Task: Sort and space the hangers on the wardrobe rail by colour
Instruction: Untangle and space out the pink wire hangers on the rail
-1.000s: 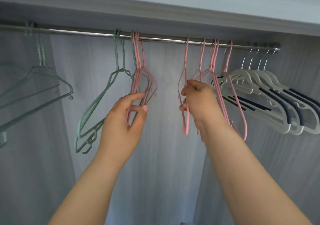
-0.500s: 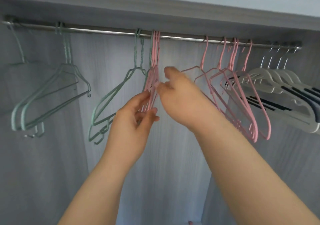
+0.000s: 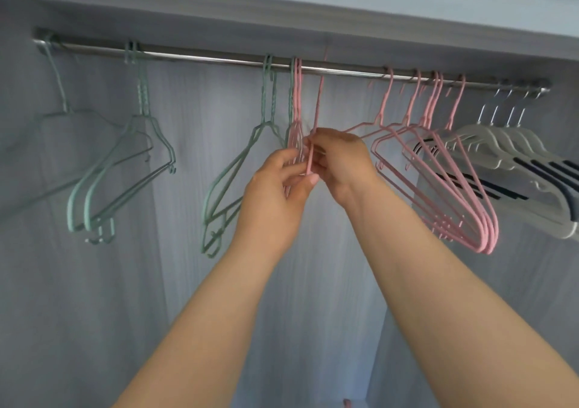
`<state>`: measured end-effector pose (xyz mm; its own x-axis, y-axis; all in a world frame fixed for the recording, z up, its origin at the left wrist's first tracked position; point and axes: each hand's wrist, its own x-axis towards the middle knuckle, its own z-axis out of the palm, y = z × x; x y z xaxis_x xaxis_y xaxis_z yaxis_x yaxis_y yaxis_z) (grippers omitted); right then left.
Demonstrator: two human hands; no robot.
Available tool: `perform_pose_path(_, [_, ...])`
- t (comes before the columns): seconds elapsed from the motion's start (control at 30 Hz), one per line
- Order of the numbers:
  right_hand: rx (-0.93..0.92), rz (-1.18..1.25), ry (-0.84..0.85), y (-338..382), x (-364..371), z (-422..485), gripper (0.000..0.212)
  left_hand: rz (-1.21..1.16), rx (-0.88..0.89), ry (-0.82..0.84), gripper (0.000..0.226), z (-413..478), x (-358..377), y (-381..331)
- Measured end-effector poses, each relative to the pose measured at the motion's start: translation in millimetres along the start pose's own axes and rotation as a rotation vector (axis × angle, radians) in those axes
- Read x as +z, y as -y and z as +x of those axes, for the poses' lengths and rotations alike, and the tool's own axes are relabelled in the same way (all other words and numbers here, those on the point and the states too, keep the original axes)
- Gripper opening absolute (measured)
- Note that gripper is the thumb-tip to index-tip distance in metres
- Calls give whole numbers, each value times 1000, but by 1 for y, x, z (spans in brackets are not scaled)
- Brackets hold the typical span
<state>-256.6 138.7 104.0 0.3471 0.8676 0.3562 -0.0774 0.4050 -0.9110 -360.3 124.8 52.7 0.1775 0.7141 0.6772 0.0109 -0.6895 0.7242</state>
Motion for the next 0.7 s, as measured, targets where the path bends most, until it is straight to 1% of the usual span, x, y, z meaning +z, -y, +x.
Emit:
perform_pose_path(0.13, [79,135,-64,12,-4,22,28,140,74,8,38,2,3,-5])
perform_pose_path(0.23, [151,207,-82,-1,-8,20,26,214,101,24,38,0,-2,-14])
perform_pose_path(0.3, [194,218,-44,-16,-13,6,22,276,110,26,38,-6,-6,-18])
perform_pose_path(0.37, [208,153,26,-30,-21,-15,16,395,83,28,37,-15,-9,-21])
perform_pose_path(0.47, [185,77,143,-42,-33,-46,15,529,45,81,24,-35,-6,-26])
perform_pose_path(0.5, [176,79,166,-43,-37,-54,14,534,43,98,20,-45,-3,-28])
perform_pose_path(0.57, [176,96,197,-47,-44,-66,8,495,24,116,18,-66,6,-31])
perform_pose_path(0.6, [187,97,200,-50,-48,-71,11,447,-1,119,20,-76,11,-31])
perform_pose_path(0.63, [203,79,202,-55,-53,-74,20,397,-33,120,22,-85,15,-29])
perform_pose_path(0.67, [214,35,212,-61,-59,-77,28,361,-66,114,24,-93,19,-25])
perform_pose_path(0.7, [215,-34,229,-67,-65,-80,31,334,-99,97,26,-100,20,-19])
